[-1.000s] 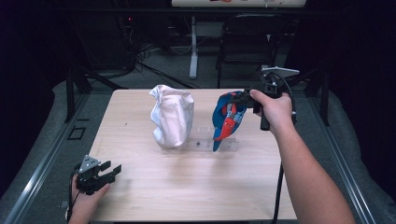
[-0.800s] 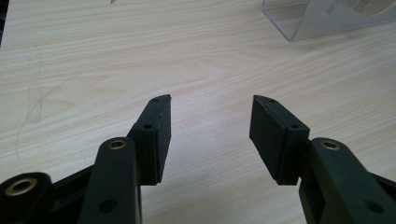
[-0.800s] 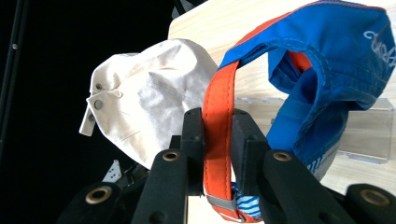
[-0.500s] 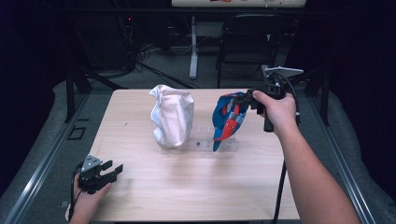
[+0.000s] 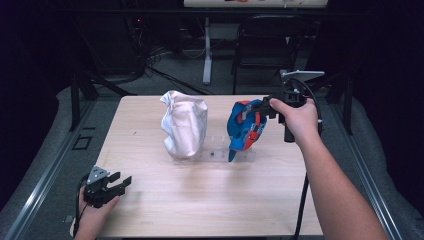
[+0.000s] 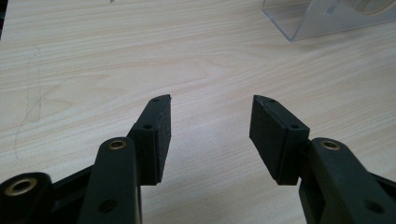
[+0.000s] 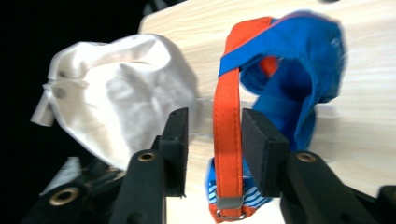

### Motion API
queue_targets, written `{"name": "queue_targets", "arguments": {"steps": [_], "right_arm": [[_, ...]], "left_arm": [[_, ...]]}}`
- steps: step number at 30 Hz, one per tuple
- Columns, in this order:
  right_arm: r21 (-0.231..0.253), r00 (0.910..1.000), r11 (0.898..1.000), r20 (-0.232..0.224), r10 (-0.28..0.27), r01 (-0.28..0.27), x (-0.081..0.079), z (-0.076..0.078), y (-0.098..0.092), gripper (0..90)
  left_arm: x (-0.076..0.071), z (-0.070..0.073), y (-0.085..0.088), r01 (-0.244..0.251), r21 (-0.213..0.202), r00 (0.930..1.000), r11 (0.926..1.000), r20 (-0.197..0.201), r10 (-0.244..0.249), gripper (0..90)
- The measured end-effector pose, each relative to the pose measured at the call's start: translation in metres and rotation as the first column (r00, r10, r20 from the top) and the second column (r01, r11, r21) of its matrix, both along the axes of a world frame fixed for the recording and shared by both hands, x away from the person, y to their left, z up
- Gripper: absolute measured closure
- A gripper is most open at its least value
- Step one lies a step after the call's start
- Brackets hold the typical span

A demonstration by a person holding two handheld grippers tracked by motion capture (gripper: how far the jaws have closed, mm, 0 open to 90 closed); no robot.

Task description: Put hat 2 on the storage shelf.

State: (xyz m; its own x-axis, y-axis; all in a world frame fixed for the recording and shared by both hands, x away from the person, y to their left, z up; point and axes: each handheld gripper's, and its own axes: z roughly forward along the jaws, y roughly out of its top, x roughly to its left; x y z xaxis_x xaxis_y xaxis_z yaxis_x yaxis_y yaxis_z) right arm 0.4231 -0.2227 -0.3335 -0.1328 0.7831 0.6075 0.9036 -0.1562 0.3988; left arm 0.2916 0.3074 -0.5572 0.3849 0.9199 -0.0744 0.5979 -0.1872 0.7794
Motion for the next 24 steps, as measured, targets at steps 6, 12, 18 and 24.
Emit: {"name": "queue_targets", "arguments": {"steps": [6, 12, 18, 24], "right_arm": [[-0.08, 0.9993, 0.997, 0.035, 0.01, -0.007, -0.002, 0.002, 0.004, 57.0], [-0.115, 0.9979, 0.993, 0.064, 0.01, -0.002, -0.005, 0.003, 0.003, 52.5], [-0.141, 0.9964, 0.99, 0.084, 0.009, 0.003, -0.01, 0.002, 0.0, 49.0], [-0.182, 0.9938, 0.983, 0.11, 0.017, 0.003, -0.018, -0.002, -0.007, 47.0]], "left_arm": [[0.0, 0.0, 0.0, -0.001, -0.002, 1.0, 1.0, -0.001, 0.001, 49.0], [0.0, 0.0, 0.001, -0.001, 0.001, 1.0, 1.0, -0.004, 0.001, 49.0], [0.0, 0.0, 0.001, -0.002, 0.003, 1.0, 1.0, -0.006, 0.002, 48.5], [0.0, -0.001, 0.0, -0.004, 0.003, 1.0, 1.0, -0.007, 0.005, 48.2]]}}
